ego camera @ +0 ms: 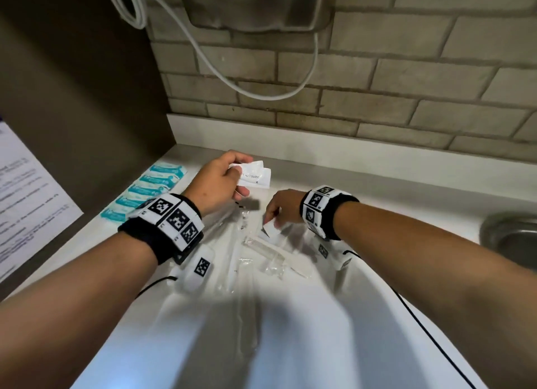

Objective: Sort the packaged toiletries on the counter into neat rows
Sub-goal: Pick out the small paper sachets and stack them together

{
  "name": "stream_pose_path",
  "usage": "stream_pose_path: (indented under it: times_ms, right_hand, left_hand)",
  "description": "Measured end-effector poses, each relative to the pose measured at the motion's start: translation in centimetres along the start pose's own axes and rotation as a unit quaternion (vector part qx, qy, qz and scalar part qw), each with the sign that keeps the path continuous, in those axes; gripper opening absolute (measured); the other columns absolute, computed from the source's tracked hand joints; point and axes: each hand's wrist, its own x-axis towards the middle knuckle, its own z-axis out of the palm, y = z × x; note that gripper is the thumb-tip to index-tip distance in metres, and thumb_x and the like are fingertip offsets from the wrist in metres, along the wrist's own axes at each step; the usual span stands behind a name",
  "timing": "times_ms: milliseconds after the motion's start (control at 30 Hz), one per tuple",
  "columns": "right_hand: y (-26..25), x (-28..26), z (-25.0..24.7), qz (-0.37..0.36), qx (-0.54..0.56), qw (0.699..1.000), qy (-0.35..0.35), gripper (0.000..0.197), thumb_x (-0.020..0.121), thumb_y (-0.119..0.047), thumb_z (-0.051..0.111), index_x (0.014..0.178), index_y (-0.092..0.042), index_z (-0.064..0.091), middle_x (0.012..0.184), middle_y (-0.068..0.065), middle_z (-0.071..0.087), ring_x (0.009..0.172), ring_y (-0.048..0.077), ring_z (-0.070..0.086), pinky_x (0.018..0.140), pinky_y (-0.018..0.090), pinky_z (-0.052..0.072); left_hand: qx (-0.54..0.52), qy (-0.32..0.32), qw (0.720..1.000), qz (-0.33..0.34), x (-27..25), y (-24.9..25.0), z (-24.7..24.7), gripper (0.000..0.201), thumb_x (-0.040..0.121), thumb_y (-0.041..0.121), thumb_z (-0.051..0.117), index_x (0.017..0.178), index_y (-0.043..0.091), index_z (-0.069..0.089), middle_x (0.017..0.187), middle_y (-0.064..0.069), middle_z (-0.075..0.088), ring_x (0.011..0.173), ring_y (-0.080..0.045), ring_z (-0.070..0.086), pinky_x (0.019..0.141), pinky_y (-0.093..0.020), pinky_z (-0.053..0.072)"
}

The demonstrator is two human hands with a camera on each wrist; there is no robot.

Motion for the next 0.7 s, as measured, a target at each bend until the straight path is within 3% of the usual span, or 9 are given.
stream_pose_path:
  times_ms: [100, 167, 233, 300, 367, 400, 533, 700]
  right_hand:
    - [-0.1, 0.8, 0.9, -0.008, -0.021, 1.0, -0.007, 0.048, 0.08, -0.001, 0.067, 0.126, -0.013, 0.062, 0.086, -0.002, 0.063, 0.084, 0.016, 0.057, 0.076, 0.019, 0.04]
    - [0.3, 1.1, 1.2, -0.016, -0.058, 0.998, -0.002, 0.055, 0.08, -0.007, 0.07, 0.133, -0.013, 0.055, 0.101, 0.004, 0.066, 0.091, 0.018, 0.058, 0.078, 0.018, 0.037]
    - [0.8, 1.0, 1.3, -0.009, -0.082, 0.997, 0.0, 0.054, 0.081, -0.013, 0.072, 0.132, -0.014, 0.054, 0.116, 0.006, 0.06, 0.099, 0.02, 0.059, 0.082, 0.021, 0.04]
    - [1.6, 0.9, 1.4, 0.013, -0.069, 0.998, -0.001, 0.043, 0.081, -0.011, 0.073, 0.122, -0.014, 0.058, 0.111, 0.004, 0.049, 0.088, 0.019, 0.061, 0.075, 0.022, 0.047]
    - [2.3, 0.3, 1.4, 0.012, -0.061, 0.998, -0.014, 0.027, 0.082, 0.0, 0.068, 0.102, -0.014, 0.056, 0.102, 0.007, 0.053, 0.069, 0.016, 0.06, 0.056, 0.021, 0.051]
    - [2.5, 0.0, 1.5, 0.005, -0.057, 0.998, -0.01, 0.025, 0.083, 0.002, 0.066, 0.095, -0.016, 0.054, 0.099, 0.007, 0.055, 0.067, 0.016, 0.059, 0.053, 0.021, 0.049]
    - [2.9, -1.2, 1.5, 0.051, -0.102, 0.993, 0.036, 0.02, 0.078, -0.023, 0.073, 0.083, -0.027, 0.054, 0.091, -0.006, 0.042, 0.079, 0.014, 0.047, 0.065, 0.024, 0.038]
    - [2.5, -3.2, 0.4, 0.033, 0.002, 0.997, 0.065, 0.023, 0.076, -0.023, 0.077, 0.074, -0.02, 0.054, 0.072, -0.01, 0.056, 0.075, 0.016, 0.052, 0.063, 0.025, 0.04]
  left_hand:
    - [-0.001, 0.009, 1.0, -0.005, 0.0, -0.6, -0.7, 0.027, 0.103, 0.007, 0.037, 0.112, 0.021, 0.058, 0.096, 0.005, 0.061, 0.068, -0.017, 0.066, 0.064, -0.027, 0.055]
    - [-0.008, 0.015, 1.0, -0.012, -0.1, -0.9, -1.1, 0.027, 0.102, 0.007, 0.037, 0.111, 0.021, 0.058, 0.096, 0.004, 0.061, 0.068, -0.018, 0.066, 0.065, -0.028, 0.055]
    - [-0.01, 0.017, 1.0, -0.017, 0.0, -1.1, -1.3, 0.027, 0.102, 0.007, 0.038, 0.111, 0.022, 0.059, 0.097, 0.005, 0.061, 0.068, -0.017, 0.067, 0.066, -0.029, 0.056]
    - [-0.008, 0.019, 1.0, -0.02, 0.0, -1.1, -1.5, 0.026, 0.102, 0.008, 0.039, 0.112, 0.023, 0.059, 0.097, 0.004, 0.062, 0.069, -0.017, 0.067, 0.071, -0.032, 0.057]
    - [-0.006, 0.018, 1.0, -0.023, 0.1, -1.2, -1.6, 0.026, 0.102, 0.009, 0.039, 0.113, 0.023, 0.059, 0.098, 0.002, 0.062, 0.071, -0.018, 0.068, 0.076, -0.037, 0.056]
    - [-0.005, 0.018, 1.0, -0.024, 0.1, -1.1, -1.7, 0.027, 0.102, 0.009, 0.039, 0.113, 0.023, 0.059, 0.1, 0.001, 0.062, 0.072, -0.019, 0.068, 0.077, -0.038, 0.056]
    - [-0.007, 0.013, 1.0, -0.015, 0.0, -1.2, -1.5, 0.027, 0.102, 0.007, 0.037, 0.112, 0.021, 0.058, 0.099, 0.001, 0.061, 0.069, -0.018, 0.067, 0.071, -0.033, 0.056]
    - [-0.009, -0.009, 1.0, -0.019, -0.4, -1.4, -1.0, 0.028, 0.103, 0.006, 0.035, 0.115, 0.017, 0.058, 0.093, -0.001, 0.063, 0.068, -0.017, 0.066, 0.063, -0.024, 0.055]
